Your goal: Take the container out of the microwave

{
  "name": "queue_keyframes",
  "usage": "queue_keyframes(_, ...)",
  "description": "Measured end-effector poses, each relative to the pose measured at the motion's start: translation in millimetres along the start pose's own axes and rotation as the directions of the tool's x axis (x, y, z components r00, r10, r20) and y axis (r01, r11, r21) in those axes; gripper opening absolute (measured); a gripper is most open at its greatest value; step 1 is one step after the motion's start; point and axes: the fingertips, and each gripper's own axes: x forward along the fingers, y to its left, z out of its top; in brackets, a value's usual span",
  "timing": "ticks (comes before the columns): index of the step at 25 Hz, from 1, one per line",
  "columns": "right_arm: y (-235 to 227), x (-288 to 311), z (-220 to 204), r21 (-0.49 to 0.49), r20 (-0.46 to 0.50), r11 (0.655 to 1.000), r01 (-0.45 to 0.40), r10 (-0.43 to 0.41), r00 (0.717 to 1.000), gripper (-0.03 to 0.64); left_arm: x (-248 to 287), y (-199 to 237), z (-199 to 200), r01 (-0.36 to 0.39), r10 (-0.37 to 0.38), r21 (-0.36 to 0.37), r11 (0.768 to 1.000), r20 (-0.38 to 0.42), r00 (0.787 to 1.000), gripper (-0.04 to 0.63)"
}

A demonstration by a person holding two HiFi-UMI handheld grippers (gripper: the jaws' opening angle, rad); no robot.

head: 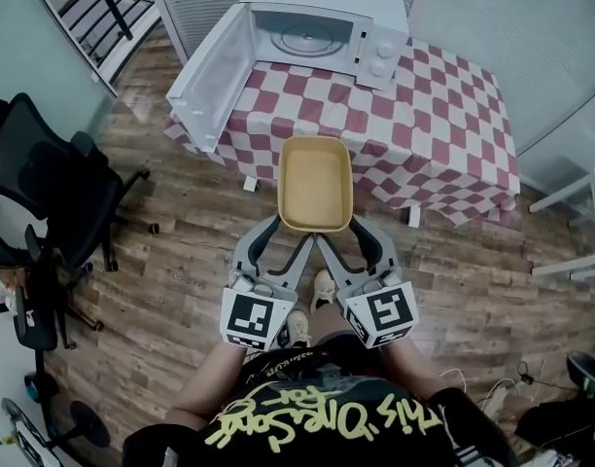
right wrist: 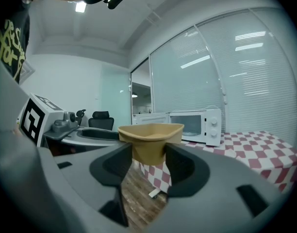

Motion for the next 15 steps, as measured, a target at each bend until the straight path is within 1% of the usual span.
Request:
queue_keyframes(2,7,-6,-2,-0.008,-0.003,1.0,0.004,-0.004,1.0,0.219,-8,-3,-2,0.006,-0.006,0.005,1.0,-0.001,1.0,0.215)
queue_keyframes(6,15,-17,-1,0.012,0.007,1.0,0.009,-0.009,1.0,0.219,-20,-10,1,0.009,-0.009,0.015,1.0,0.009,1.0,0.215)
queue_keyframes(8,16,-18,2,0.001,0.012,1.0,0.003,-0.003,1.0,0.219,-22,-11,4,0.005,-0.006,0.023,1.0,0.013,1.0,0.215)
queue_keyframes(11,21,-21,3,-0.019,0.007,1.0,-0.004,0.005,1.0,0.219,-27,-12,5,0.006,-0.006,0.017,1.0,0.012,1.0,0.214)
queue_keyframes(15,24,-22,5,-0.015,0.016,1.0,-0.008,0.008,1.0,0.218,-31,-12,6,-0.009,0.009,0.021,1.0,0.003,1.0,0.213)
